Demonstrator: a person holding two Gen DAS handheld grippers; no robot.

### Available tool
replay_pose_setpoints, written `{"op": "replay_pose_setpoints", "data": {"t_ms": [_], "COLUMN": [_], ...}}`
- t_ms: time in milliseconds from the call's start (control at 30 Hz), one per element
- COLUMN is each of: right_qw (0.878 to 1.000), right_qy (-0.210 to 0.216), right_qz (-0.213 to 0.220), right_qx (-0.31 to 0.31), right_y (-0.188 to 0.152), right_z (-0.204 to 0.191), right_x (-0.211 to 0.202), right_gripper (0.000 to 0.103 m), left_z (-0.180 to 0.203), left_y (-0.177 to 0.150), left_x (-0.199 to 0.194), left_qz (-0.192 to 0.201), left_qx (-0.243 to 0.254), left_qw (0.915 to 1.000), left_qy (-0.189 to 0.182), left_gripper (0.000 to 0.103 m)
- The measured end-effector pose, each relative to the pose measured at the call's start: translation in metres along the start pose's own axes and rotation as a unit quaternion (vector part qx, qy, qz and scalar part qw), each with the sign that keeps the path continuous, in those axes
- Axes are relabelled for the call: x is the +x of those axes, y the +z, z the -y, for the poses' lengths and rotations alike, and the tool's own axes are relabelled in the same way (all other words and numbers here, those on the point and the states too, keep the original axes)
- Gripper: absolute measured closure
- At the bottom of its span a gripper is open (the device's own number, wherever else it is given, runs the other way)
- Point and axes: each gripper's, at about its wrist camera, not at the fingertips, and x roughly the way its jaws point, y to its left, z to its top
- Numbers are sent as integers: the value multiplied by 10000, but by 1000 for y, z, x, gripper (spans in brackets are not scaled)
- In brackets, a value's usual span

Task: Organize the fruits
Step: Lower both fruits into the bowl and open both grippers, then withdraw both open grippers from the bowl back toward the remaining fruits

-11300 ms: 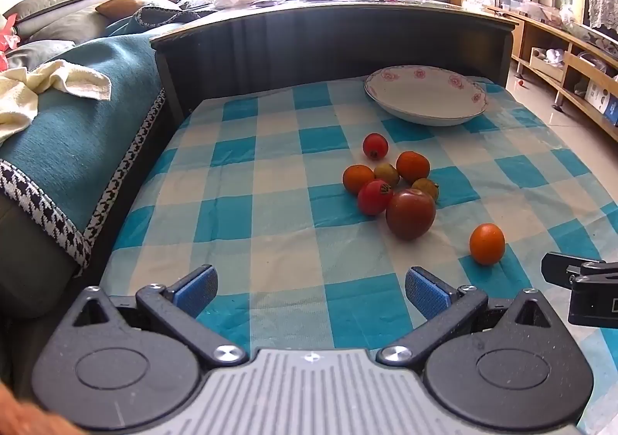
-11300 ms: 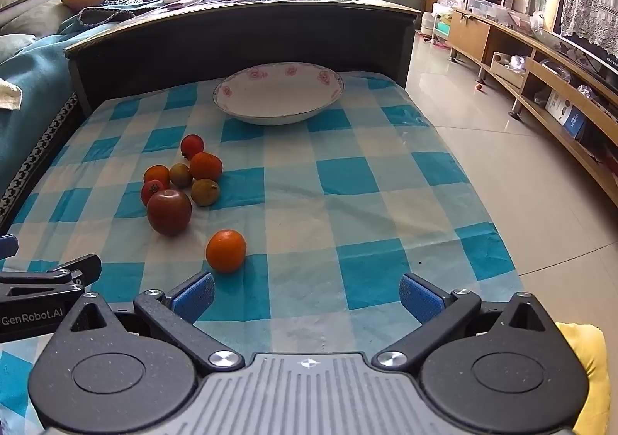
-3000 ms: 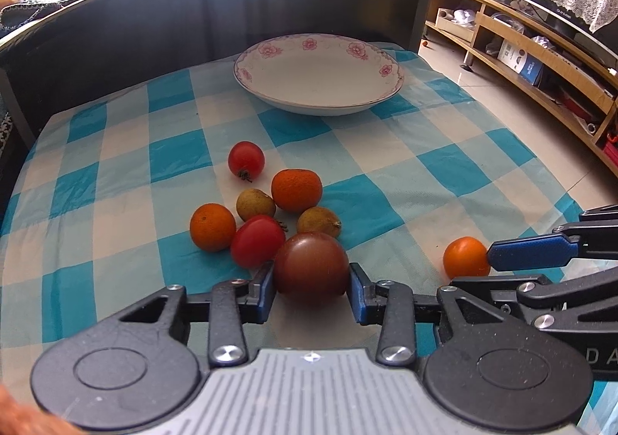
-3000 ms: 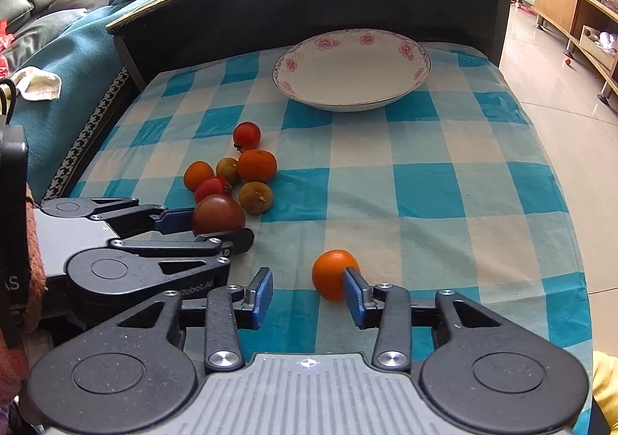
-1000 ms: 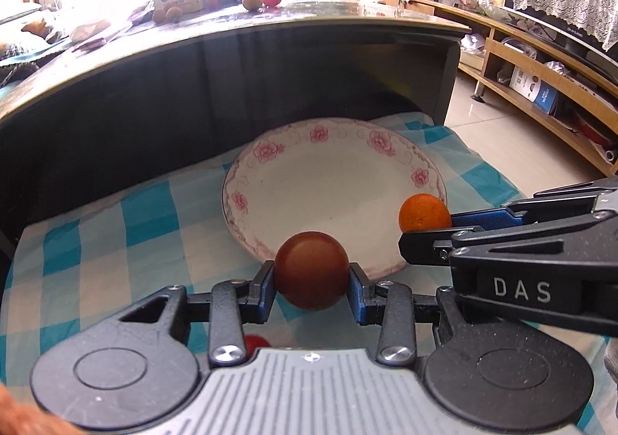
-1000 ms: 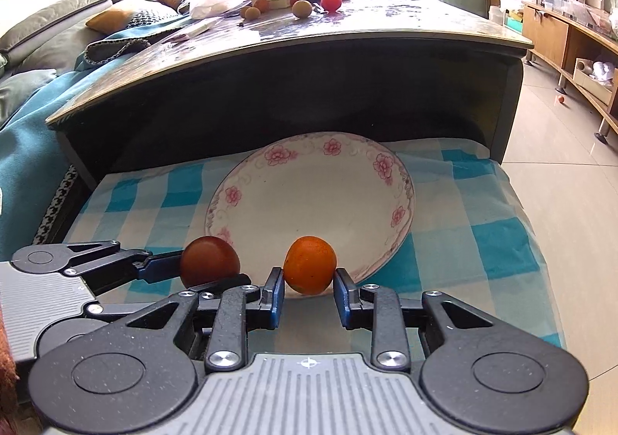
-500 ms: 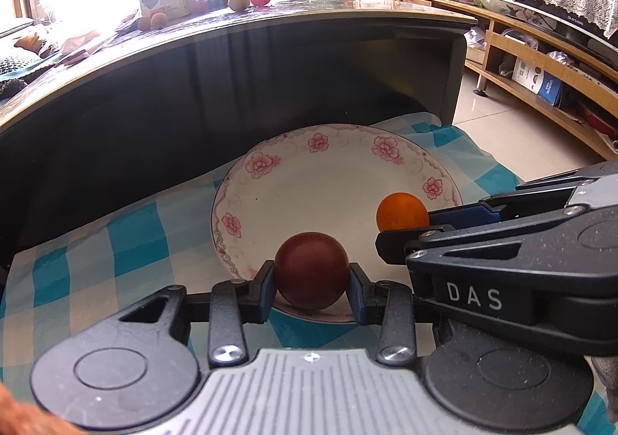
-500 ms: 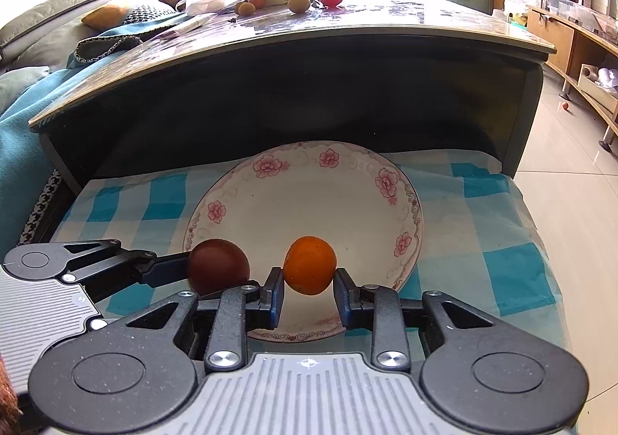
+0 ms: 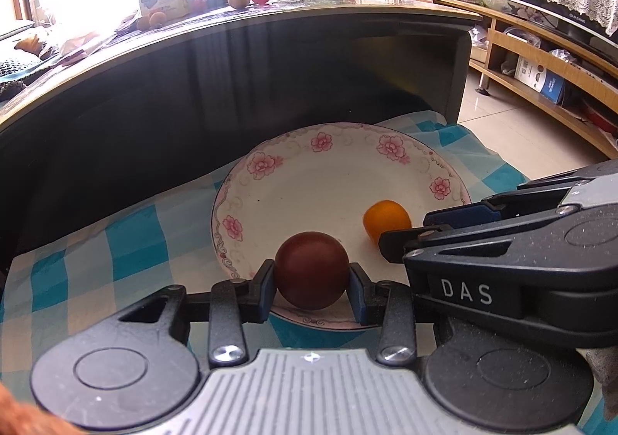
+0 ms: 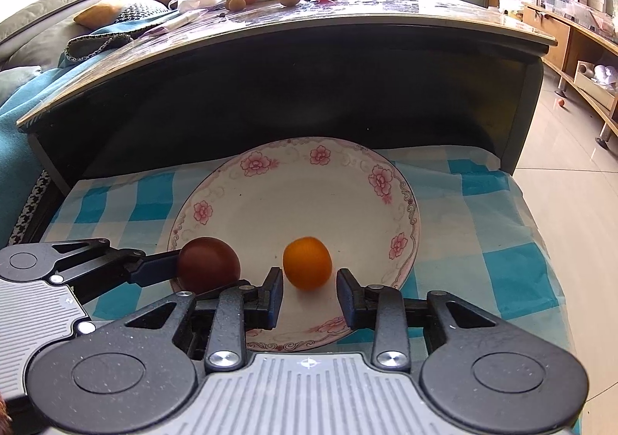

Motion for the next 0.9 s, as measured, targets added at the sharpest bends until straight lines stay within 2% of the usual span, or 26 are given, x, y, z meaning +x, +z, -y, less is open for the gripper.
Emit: {"op": "replay_pose_setpoints", "data": {"t_ms": [233,300,900], "right_qw": [10000,10000,9995], "right_qy": [-39,-55,-244], "right_qz": [44,57,143], "right_qx": [12,17,-167], "right_y": [0,0,-2], "right_z": [0,0,-8], "right_x": [-3,-5,-22], "right_gripper": [70,65,63], "left_z": [0,-1,-16], "left_y": [2,2,-5], "left_x": [-3,-4,-28], "left_qz": [19,30,59], "left_qx": [17,16,-65], "left_qw": [10000,10000,9997], "left_qy": [56,75,217], "left_gripper": [52,52,49]}}
